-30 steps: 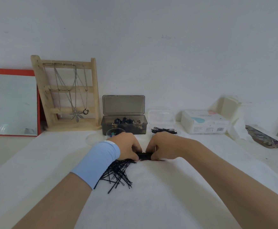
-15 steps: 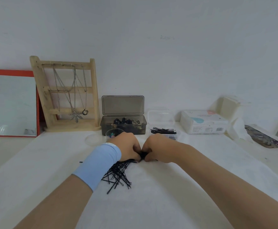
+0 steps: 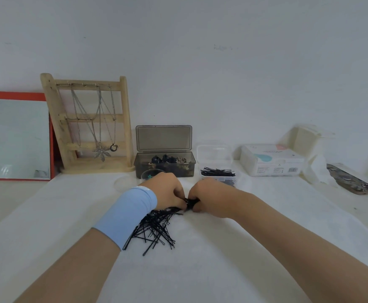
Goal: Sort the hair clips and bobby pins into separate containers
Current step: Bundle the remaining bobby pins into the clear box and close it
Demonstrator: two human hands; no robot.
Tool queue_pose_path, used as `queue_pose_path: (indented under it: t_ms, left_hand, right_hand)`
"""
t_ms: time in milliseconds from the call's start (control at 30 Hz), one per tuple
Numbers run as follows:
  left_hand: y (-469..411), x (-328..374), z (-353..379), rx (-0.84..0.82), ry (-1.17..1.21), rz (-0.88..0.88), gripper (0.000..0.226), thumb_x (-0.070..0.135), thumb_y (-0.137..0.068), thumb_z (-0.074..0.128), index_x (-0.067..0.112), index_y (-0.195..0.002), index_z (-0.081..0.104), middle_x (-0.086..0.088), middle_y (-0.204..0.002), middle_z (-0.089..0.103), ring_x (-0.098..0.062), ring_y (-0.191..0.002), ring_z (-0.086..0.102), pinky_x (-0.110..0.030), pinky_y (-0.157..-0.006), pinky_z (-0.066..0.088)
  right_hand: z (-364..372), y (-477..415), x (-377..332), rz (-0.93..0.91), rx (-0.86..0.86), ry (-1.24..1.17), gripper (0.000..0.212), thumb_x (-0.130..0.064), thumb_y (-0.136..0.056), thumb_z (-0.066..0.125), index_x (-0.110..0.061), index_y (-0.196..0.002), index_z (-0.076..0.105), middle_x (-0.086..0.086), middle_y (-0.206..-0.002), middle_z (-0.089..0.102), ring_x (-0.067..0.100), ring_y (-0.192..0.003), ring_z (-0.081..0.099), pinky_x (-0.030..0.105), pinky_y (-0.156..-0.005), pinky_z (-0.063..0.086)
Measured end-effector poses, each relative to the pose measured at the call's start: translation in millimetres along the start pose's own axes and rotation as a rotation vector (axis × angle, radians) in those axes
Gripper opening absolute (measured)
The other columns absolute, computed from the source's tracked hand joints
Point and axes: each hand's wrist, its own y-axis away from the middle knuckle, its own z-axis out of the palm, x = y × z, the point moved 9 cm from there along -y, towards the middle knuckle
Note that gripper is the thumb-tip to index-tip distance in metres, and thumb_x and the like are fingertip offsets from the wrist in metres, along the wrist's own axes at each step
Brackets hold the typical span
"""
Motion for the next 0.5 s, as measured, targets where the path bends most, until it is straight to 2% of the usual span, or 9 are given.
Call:
queue_pose_path:
  t_ms: [67,167,233,333,400,500]
  left_hand:
    - [0.9,1.1,0.8,-0.009,0.006,0.003,0.023,0.042,-0.08,0.075,0.03,-0.099,0.077,0.015,-0.085,0.072,-0.007,-0.077,0.065,-0.021,-0.069,0.049]
    - [4.1,-5.4,0.3,-0.055,-0.047,-0.023,0.03,0.044,-0.077,0.077,0.031,-0.104,0.075,0.016,-0.089,0.067,-0.007,-0.087,0.064,-0.024,-0.082,0.052]
    - [5.9,-11.3,-0.6,-0.082,-0.057,-0.05,0.029,0.044,-0.078,0.077,0.032,-0.104,0.074,0.015,-0.096,0.069,-0.008,-0.09,0.064,-0.026,-0.087,0.053]
    - [6.2,-13.6,-1.3,-0.096,-0.046,-0.058,0.029,0.045,-0.08,0.074,0.033,-0.107,0.074,0.015,-0.102,0.068,-0.007,-0.095,0.063,-0.026,-0.089,0.051]
    - [5.5,-9.2,-1.8,-0.084,0.021,-0.04,0.029,0.051,-0.082,0.071,0.036,-0.106,0.072,0.02,-0.097,0.065,-0.005,-0.095,0.062,-0.025,-0.087,0.05]
    - [4.3,3.3,-8.7,0.007,0.203,0.018,0.013,0.046,-0.085,0.068,0.036,-0.089,0.073,0.02,-0.083,0.071,0.001,-0.078,0.064,-0.02,-0.074,0.048]
  right_hand:
    - [0.4,-1.0,-2.2,-0.003,-0.01,0.063,0.023,-0.02,-0.096,0.058,-0.008,-0.11,0.07,0.014,-0.098,0.067,0.03,-0.089,0.061,0.028,-0.061,0.033]
    - [-1.7,1.7,2.2,0.022,-0.028,0.114,0.02,-0.018,-0.097,0.054,-0.007,-0.107,0.068,0.014,-0.097,0.064,0.028,-0.08,0.053,0.029,-0.05,0.028]
    - [-6.2,5.1,12.8,0.054,-0.008,0.06,0.016,-0.017,-0.096,0.054,-0.006,-0.1,0.066,0.014,-0.093,0.061,0.028,-0.078,0.053,0.028,-0.051,0.035]
    - [-13.4,10.6,33.0,0.088,0.028,-0.16,0.013,-0.018,-0.094,0.057,-0.009,-0.087,0.064,0.011,-0.087,0.063,0.028,-0.08,0.058,0.036,-0.069,0.047]
    - [-17.2,13.5,42.1,0.092,0.06,-0.344,0.015,-0.017,-0.092,0.057,-0.015,-0.079,0.064,0.003,-0.076,0.065,0.017,-0.068,0.057,0.03,-0.065,0.047]
    - [-11.4,13.6,41.5,0.095,0.051,-0.592,0.014,-0.01,-0.092,0.053,-0.008,-0.088,0.067,0.006,-0.076,0.071,0.01,-0.057,0.058,0.021,-0.057,0.046]
